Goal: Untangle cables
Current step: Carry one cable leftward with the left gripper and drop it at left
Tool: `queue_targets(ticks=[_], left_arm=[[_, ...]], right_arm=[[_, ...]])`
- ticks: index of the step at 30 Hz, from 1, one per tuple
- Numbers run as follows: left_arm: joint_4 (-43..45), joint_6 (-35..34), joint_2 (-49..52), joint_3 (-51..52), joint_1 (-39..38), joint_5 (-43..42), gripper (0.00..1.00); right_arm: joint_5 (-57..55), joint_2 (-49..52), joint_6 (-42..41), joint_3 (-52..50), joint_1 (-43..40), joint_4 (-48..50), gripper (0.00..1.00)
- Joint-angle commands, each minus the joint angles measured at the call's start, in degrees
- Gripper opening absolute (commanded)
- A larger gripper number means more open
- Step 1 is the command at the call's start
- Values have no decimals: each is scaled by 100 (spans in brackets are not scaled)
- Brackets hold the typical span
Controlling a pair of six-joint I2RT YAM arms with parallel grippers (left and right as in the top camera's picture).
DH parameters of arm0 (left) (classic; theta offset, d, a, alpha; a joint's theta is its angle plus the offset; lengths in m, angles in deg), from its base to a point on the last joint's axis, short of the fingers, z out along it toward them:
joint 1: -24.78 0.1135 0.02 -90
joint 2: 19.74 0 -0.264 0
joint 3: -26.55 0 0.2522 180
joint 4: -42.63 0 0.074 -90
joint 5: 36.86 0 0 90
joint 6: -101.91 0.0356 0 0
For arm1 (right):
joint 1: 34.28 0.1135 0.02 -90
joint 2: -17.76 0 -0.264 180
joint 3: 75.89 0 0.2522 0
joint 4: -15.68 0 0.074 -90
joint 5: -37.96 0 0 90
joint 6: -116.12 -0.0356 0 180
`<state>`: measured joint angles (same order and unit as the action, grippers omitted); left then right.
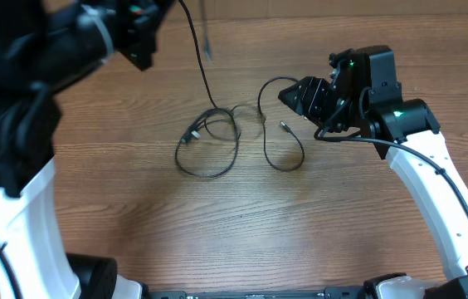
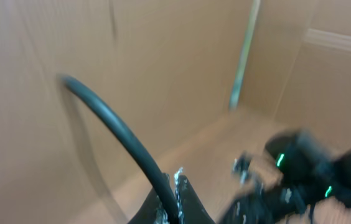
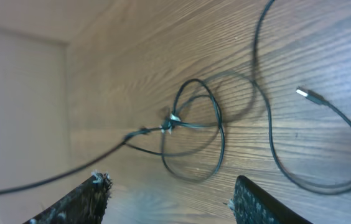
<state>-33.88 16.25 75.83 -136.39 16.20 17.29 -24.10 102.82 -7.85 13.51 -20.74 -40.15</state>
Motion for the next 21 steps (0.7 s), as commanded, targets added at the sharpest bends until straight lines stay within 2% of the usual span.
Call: queue_targets(ticks=[1,3,6,13,16,21], left_arm=[[553,-966,-13,-57,166,-835,4],[894,-1222,-2,-57,181,-944,4],[1058,-1226,-2,-57,184,-807,4],[1054,-1226,-2,-57,195,136,4],[944,-1228,-2,-57,197,999,4],[11,-1226,50,-55,199,3689,4]], right_arm=[[498,15,1069,55,35,-42,63],[752,15,1340,55,46,-74,63],[769,15,1460,55,63,-155,62],[588,15,1558,55,63,-345,62],[485,15,1633,55,63,-442,62],[262,15,1633,55,63,-592,61]])
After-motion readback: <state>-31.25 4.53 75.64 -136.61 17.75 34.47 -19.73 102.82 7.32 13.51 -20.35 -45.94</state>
